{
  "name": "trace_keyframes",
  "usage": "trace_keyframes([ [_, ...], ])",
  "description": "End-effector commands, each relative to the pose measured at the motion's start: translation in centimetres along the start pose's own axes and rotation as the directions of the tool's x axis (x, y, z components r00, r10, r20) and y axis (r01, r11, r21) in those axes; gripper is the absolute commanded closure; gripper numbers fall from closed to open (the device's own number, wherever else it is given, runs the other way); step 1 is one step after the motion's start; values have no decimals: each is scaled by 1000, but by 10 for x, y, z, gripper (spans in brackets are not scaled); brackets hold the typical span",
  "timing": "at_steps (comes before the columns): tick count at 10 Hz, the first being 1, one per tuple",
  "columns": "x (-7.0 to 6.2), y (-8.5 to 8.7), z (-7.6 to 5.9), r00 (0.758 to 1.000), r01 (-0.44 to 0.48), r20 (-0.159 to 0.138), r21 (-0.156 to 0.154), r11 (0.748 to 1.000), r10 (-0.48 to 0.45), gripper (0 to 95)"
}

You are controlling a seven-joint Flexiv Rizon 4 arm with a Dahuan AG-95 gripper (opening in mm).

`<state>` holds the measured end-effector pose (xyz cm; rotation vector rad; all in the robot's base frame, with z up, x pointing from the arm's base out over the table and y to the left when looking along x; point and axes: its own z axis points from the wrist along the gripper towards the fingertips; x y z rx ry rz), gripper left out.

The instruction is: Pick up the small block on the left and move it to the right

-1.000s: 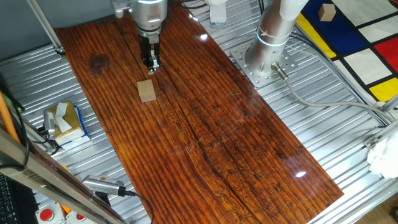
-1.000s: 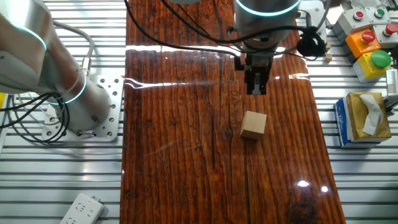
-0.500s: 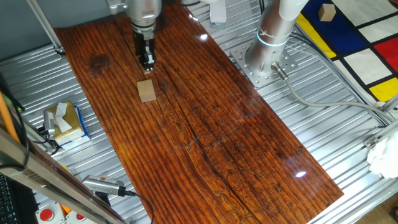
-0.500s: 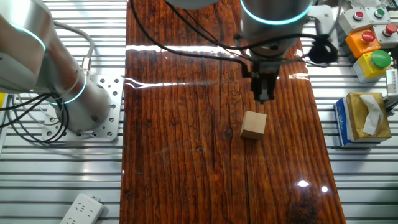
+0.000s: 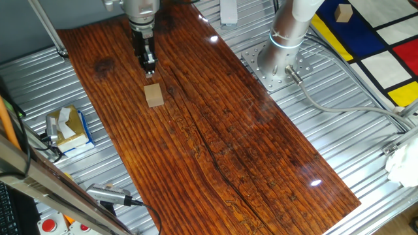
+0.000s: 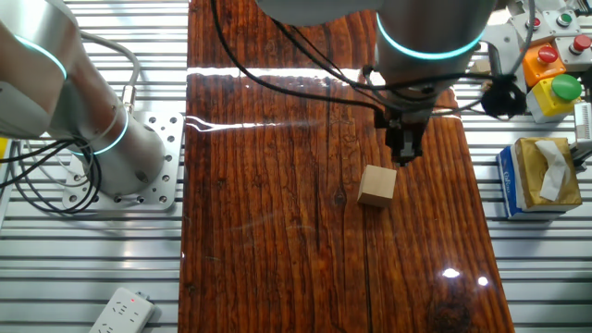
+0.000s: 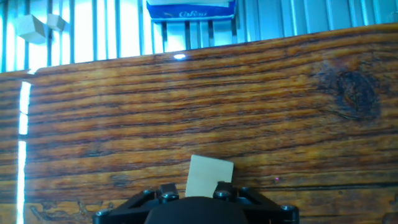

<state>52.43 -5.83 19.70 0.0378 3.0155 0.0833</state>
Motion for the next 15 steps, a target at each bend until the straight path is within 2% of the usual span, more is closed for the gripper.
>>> trace_keyframes([
  [1,0,0,1,1000,6,-1,-10,1000,-6,380],
  [3,-1,-1,4,1000,18,-4,-10,1000,-18,380],
  [4,-1,-2,5,1000,20,-5,-10,1000,-20,190],
  [8,-4,-15,17,999,52,0,-8,999,-52,190],
  [11,-4,-22,26,998,57,-8,-1,998,-57,190],
  [12,-5,-24,29,998,63,-6,3,998,-63,380],
  [15,-5,-27,39,998,70,-5,11,997,-70,380],
])
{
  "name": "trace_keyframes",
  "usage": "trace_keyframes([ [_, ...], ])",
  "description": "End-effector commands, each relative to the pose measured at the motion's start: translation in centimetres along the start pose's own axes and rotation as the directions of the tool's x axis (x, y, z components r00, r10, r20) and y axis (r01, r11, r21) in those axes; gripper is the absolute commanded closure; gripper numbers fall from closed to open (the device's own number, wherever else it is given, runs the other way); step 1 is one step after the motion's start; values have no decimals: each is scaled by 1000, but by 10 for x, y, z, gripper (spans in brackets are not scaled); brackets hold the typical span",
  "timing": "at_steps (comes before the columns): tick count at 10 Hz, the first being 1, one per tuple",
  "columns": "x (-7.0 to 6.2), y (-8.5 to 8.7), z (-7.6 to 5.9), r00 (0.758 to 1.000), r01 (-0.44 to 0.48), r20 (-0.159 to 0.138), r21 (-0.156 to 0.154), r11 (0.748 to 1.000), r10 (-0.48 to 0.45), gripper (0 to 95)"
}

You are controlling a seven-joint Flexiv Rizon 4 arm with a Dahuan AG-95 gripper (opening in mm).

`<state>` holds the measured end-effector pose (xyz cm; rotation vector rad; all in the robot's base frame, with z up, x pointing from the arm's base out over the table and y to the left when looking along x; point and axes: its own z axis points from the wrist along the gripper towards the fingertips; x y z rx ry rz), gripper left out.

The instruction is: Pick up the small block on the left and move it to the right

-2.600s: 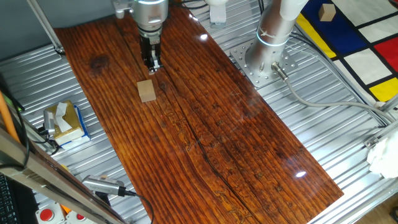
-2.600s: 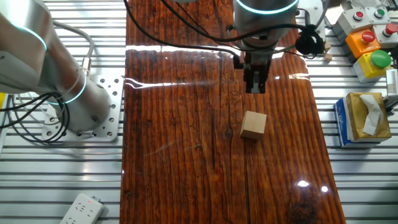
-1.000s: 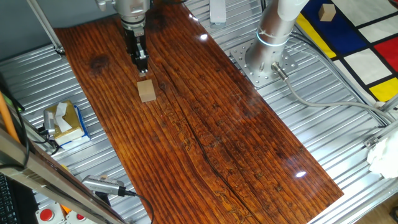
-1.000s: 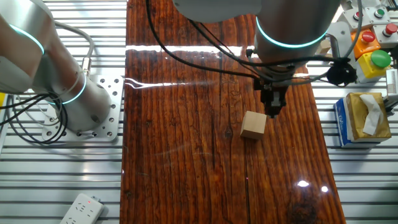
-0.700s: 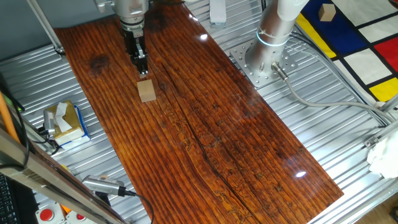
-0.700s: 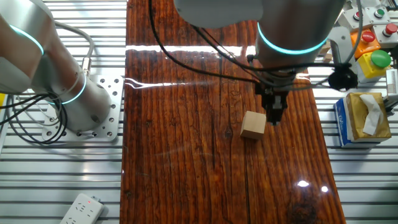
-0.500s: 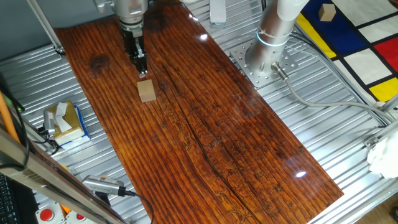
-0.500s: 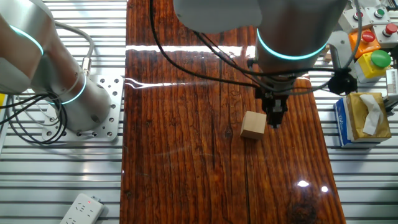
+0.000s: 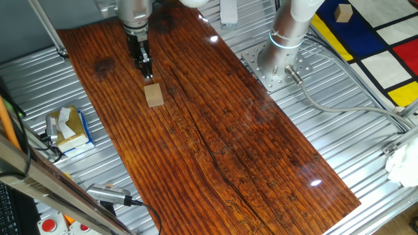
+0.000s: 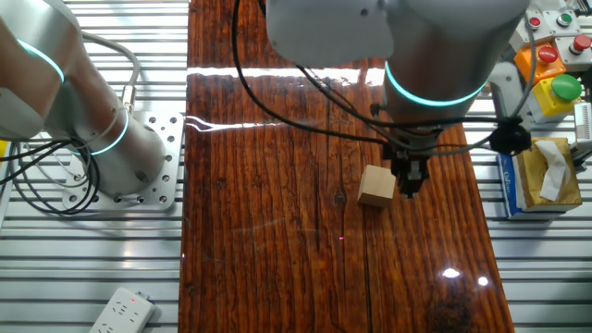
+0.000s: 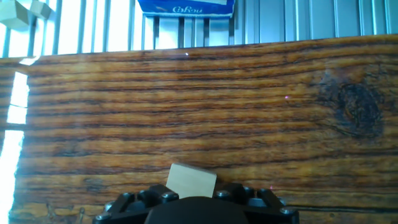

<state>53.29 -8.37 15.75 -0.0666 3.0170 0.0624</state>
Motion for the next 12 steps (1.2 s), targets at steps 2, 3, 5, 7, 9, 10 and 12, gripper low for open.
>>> trace_keyframes([
  [2,-1,-1,5,1000,-7,1,0,1000,7,380],
  [3,-1,-2,9,1000,-16,1,-8,1000,16,190],
  [5,-1,-3,14,1000,-17,8,-22,1000,17,190],
  [7,-1,-4,16,1000,-13,9,-23,1000,13,190],
  [9,0,-5,23,1000,-7,9,-22,1000,8,190],
  [10,0,-6,28,1000,-3,8,-23,1000,3,190],
  [12,0,-6,33,1000,-1,2,-24,1000,1,190],
])
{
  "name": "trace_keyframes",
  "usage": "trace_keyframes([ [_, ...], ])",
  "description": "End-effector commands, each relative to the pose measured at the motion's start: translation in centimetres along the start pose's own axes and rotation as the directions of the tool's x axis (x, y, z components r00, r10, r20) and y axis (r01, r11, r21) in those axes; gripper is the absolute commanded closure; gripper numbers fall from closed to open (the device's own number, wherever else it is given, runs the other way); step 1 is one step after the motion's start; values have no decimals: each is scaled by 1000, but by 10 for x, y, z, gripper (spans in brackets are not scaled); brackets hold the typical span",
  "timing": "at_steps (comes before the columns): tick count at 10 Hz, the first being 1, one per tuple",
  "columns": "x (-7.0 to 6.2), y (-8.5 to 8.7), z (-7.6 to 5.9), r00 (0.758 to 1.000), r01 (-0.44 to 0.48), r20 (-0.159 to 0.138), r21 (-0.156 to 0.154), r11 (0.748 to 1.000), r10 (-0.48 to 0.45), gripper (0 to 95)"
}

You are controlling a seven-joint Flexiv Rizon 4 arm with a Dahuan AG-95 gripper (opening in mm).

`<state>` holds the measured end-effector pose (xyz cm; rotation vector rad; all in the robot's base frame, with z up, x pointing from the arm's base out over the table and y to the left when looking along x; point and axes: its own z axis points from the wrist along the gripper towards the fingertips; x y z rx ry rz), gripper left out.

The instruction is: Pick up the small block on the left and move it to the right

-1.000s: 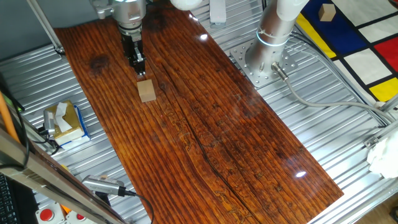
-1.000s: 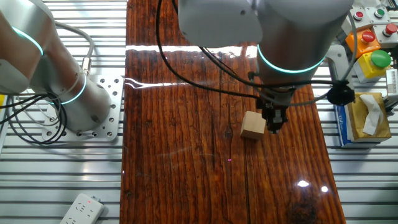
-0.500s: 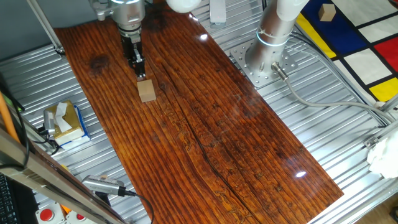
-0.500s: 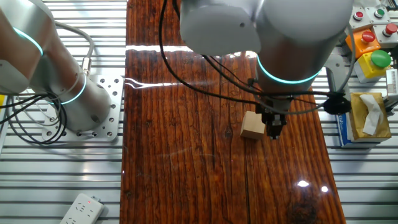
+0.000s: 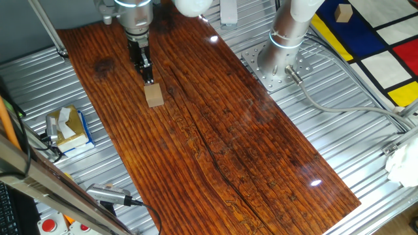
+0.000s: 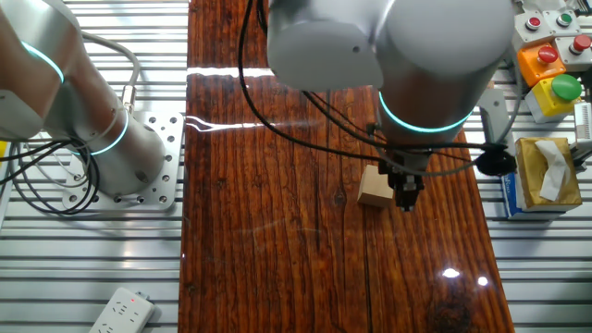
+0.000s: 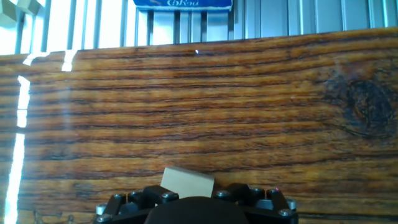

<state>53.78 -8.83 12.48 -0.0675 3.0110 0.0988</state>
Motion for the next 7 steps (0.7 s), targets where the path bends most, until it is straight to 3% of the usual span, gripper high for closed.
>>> trace_keyframes([
  [1,1,0,3,1000,-4,-11,-3,1000,4,190],
  [7,5,-1,18,999,-35,-21,-9,999,35,190],
])
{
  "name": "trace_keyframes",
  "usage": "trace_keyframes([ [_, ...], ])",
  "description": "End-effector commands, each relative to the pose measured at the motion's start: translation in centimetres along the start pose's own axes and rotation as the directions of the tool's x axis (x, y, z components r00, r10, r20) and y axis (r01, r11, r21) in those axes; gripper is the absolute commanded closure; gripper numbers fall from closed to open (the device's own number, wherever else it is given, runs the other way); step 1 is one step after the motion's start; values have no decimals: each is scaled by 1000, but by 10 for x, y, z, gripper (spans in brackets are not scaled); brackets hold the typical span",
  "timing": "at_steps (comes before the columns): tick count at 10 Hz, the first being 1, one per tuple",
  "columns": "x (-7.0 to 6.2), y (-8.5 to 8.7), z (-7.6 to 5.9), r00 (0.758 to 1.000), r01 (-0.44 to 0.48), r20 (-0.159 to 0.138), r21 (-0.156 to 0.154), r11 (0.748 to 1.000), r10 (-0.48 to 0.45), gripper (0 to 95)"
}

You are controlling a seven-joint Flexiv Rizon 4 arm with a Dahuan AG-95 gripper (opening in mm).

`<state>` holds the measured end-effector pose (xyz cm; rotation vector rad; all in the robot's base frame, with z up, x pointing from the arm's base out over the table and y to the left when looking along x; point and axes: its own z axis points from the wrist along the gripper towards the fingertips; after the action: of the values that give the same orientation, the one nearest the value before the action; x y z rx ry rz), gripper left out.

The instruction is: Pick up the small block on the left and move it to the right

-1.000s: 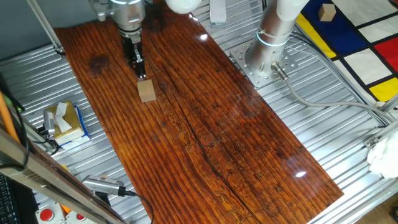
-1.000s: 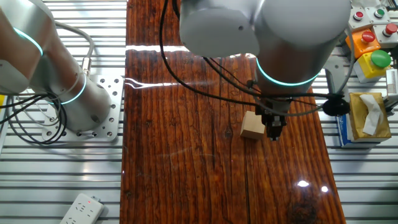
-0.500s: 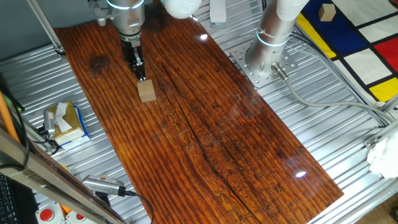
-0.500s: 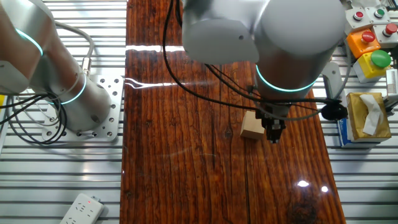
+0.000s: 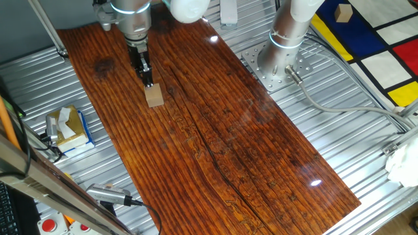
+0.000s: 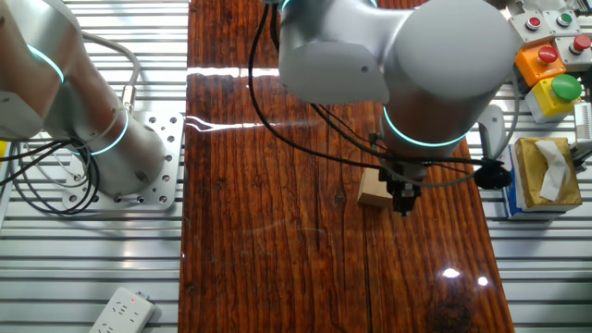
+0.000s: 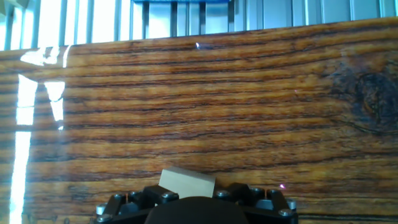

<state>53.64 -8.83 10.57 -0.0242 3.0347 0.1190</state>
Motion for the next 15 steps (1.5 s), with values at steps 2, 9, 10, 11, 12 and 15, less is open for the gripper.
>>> trace_keyframes([
  [2,7,0,1,999,-35,11,7,999,35,190],
  [9,16,9,9,992,-119,42,4,993,118,190],
  [10,16,12,10,990,-132,42,4,991,132,190],
  [11,15,15,12,990,-138,41,4,990,138,190],
  [12,15,18,13,990,-138,38,4,990,138,190],
  [15,16,22,19,990,-133,50,-2,991,133,190],
])
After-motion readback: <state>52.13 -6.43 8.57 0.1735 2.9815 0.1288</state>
